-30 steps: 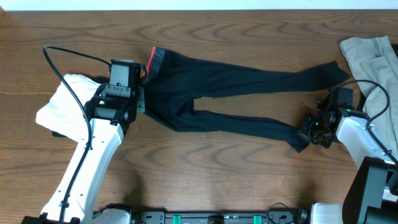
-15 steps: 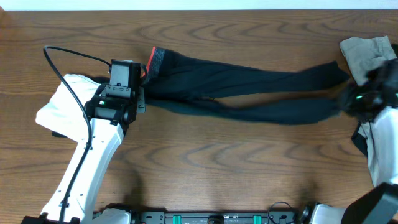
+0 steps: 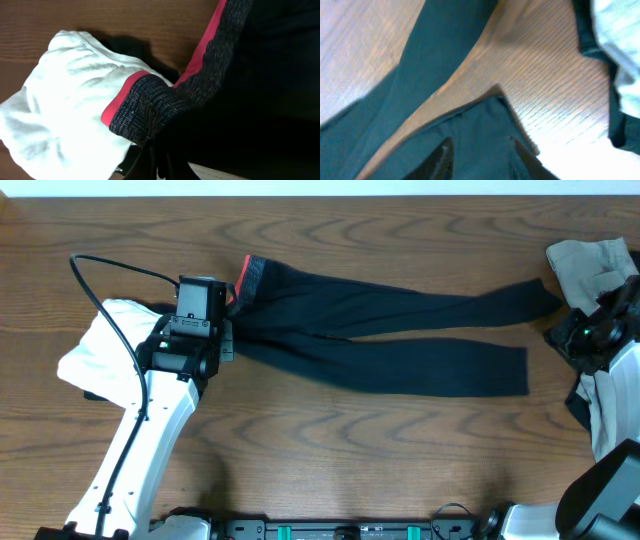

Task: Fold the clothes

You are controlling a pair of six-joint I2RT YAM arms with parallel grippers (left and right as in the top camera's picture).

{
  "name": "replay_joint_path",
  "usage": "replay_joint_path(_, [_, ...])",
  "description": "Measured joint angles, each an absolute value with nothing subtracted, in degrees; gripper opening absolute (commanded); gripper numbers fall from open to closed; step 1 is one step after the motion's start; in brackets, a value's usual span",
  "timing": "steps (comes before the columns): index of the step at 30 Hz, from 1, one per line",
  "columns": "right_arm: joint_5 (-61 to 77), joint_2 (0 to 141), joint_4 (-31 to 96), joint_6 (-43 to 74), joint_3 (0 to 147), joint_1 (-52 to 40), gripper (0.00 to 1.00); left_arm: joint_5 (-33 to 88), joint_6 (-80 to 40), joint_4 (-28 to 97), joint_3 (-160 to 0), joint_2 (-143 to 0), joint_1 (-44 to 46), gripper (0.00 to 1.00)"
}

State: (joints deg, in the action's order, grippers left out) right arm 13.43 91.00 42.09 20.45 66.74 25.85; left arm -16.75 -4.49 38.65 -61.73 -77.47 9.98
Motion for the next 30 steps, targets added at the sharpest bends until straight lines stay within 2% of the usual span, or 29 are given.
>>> replay_joint_path(12, [11.84,91.24,56.42,19.94,64.93,23.57,0.4,-16.69,-4.49,38.74,-61.73,-77.47,9.98,0.06])
replay_joint_path(19, [7.49,91.31,41.91,23.53,52.29,21.58,0.41,-16.69,-4.49,38.72,-61.73,-77.47,9.98,0.07])
replay_joint_path(27, [8.97,91.0,25.85,26.57,42.72,21.58,0.43,-16.69,-4.49,38.76,-61.73,-77.47,9.98,0.07])
replay_joint_path(28, [9.39,91.02,24.99,26.74,42.54,21.58,0.42,-16.69,-4.49,38.74,-61.73,-77.47,9.98,0.07])
replay_joint_path(29, [9.74,91.0,24.47,26.87,42.37,21.58,0.34,-16.69,-4.49,38.76,-61.73,-77.47,9.98,0.07])
replay_joint_path(30, [9.91,91.0,24.32,26.89,42.33,21.58,0.23,-16.69,-4.49,38.76,-61.73,-77.47,9.98,0.07])
